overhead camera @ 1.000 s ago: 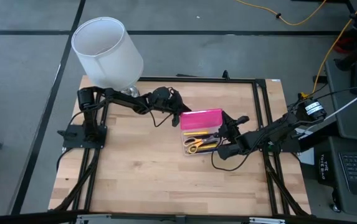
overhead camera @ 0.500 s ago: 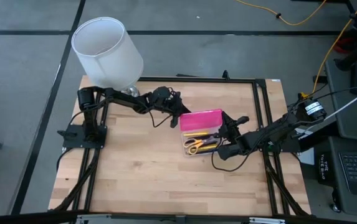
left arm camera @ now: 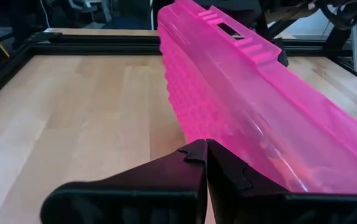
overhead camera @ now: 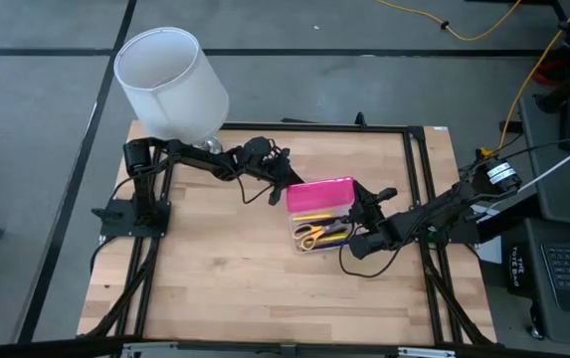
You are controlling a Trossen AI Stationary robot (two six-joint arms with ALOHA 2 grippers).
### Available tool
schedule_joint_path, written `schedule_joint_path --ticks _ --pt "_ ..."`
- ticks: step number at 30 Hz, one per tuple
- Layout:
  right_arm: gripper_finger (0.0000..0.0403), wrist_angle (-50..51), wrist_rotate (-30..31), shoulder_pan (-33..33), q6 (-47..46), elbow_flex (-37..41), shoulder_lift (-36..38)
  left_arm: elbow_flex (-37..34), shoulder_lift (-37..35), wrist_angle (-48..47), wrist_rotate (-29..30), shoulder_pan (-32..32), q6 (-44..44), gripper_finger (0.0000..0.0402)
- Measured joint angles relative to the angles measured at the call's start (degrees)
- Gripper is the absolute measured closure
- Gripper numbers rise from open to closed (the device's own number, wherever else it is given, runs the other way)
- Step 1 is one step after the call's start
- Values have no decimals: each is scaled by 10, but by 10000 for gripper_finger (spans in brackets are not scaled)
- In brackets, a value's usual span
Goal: Pick & place school supplies into a supply box
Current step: Close the pink supply box
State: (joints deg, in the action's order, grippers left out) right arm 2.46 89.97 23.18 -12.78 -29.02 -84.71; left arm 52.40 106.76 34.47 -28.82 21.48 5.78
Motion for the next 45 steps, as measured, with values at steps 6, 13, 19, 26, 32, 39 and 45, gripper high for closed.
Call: schedule_joint_path --ticks 6,13,19,26,32,39,45 --pt "403 -1 0 0 0 0 0 0 0 0 0 -1 -3 401" --pt "403 -1 0 0 0 0 0 0 0 0 1 -10 9 401" --pt "383 -2 0 0 20 0 0 0 0 0 2 -15 10 401" --pt "332 -26 0 4 56 0 0 0 0 0 2 -15 10 400" --pt "291 -77 1 25 115 0 0 0 0 0 2 -15 10 400" --pt "267 -150 1 49 203 0 14 0 0 0 1 -16 10 400" --pt "266 -161 0 80 267 -29 56 0 0 1 -37 -17 10 400"
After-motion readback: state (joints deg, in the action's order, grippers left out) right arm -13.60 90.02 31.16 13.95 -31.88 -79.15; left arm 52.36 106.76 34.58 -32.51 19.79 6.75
